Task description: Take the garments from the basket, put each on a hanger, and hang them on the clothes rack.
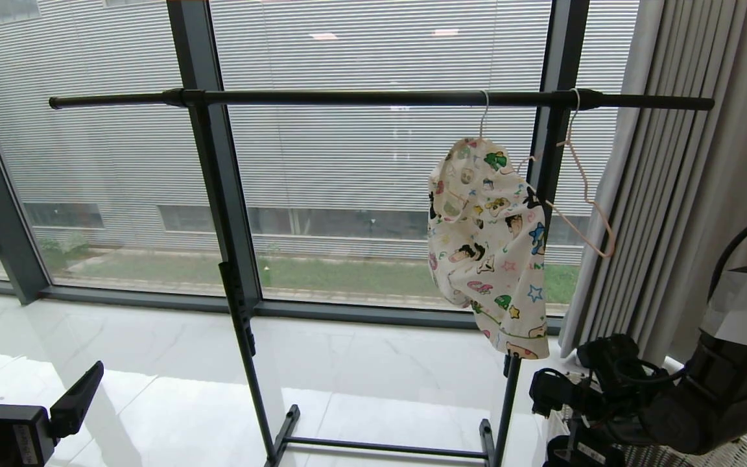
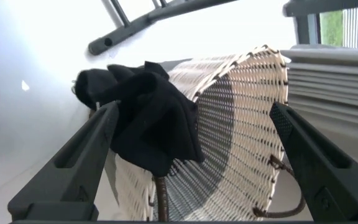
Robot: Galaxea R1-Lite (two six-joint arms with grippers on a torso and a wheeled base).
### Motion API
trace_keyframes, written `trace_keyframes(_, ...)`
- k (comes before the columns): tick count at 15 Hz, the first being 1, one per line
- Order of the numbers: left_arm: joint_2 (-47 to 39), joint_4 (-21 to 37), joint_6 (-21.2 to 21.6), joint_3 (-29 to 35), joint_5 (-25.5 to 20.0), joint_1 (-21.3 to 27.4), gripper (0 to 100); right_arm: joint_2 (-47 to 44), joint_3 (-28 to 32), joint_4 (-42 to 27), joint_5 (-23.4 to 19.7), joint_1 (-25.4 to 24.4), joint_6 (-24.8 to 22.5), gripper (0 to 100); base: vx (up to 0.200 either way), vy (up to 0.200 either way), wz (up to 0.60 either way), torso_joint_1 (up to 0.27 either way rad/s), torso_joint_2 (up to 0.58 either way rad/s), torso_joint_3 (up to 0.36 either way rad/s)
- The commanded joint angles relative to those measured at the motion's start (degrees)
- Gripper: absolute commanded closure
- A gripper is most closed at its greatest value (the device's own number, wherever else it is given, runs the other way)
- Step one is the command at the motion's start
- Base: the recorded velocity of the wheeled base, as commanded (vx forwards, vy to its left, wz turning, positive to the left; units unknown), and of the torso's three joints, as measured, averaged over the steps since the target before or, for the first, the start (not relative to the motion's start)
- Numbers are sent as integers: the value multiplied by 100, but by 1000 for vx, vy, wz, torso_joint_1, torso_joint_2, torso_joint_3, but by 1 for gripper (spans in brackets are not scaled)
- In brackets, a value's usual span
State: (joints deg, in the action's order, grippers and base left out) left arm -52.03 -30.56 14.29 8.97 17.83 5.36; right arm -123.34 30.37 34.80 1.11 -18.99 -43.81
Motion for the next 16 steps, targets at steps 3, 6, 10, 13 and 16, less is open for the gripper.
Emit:
trace_keyframes(3,17,-2,-5,-18,1,0,0,460,-127,18,-93,27,83,0,0,0,0,0,0,0)
trace_keyframes(6,35,-2,-14,-10,1,0,0,531,-365,79,-32,1,83,0,0,0,0,0,0,0)
trace_keyframes(10,44,-2,-5,-1,1,0,0,540,-523,290,-32,-17,83,0,0,0,0,-89,255,163)
trace_keyframes(13,44,-2,-5,8,1,0,0,469,-461,299,-23,-8,66,0,0,0,0,-144,416,276)
trace_keyframes(16,44,-2,-5,8,1,0,0,-102,277,404,197,106,66,0,0,0,0,-45,150,97)
